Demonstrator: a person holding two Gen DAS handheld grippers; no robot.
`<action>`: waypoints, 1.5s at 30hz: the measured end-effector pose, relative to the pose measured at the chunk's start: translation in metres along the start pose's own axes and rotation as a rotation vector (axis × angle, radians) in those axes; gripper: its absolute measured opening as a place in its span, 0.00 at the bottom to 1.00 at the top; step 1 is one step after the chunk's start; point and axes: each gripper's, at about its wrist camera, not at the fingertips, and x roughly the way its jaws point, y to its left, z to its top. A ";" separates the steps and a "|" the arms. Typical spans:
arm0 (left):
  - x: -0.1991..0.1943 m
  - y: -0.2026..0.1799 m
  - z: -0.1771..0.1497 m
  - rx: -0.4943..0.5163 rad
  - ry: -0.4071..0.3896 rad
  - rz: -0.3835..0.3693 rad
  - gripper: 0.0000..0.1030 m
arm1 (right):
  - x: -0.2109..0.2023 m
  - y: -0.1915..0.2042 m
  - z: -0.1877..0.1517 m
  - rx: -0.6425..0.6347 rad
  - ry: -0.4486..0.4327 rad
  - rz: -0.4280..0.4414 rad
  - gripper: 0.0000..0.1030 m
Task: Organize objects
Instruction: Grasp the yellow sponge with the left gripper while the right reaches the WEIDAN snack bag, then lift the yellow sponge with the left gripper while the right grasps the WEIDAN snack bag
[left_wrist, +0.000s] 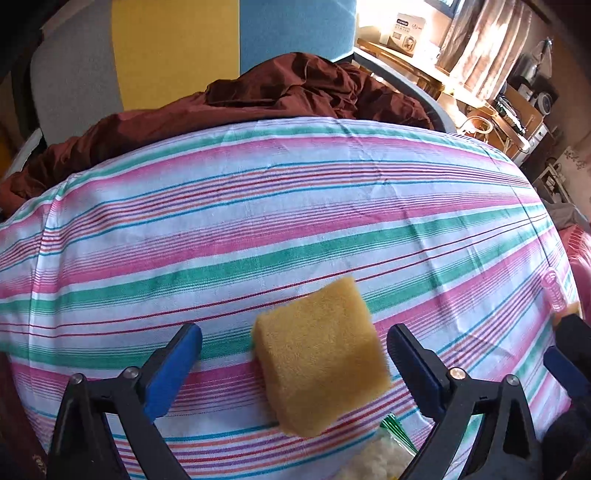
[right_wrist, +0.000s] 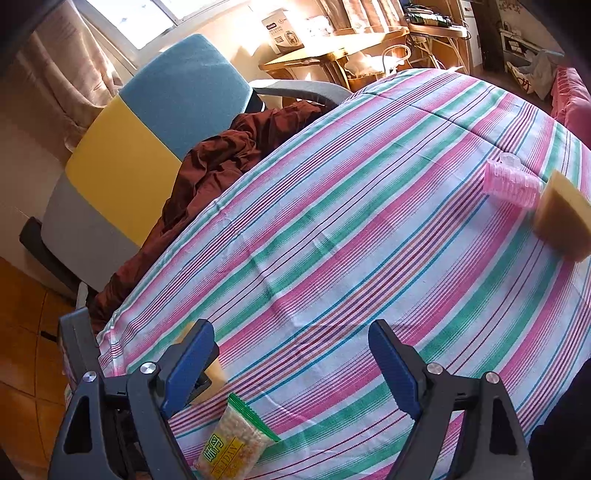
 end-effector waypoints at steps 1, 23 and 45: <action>0.000 0.004 -0.003 -0.011 -0.012 -0.010 0.87 | 0.002 0.002 0.000 -0.006 0.013 0.007 0.85; -0.075 0.074 -0.114 0.013 -0.085 0.105 0.54 | 0.057 0.044 -0.063 -0.174 0.554 0.231 0.63; -0.080 0.048 -0.138 0.110 -0.068 0.049 0.51 | 0.045 0.038 -0.034 -0.108 0.406 0.272 0.59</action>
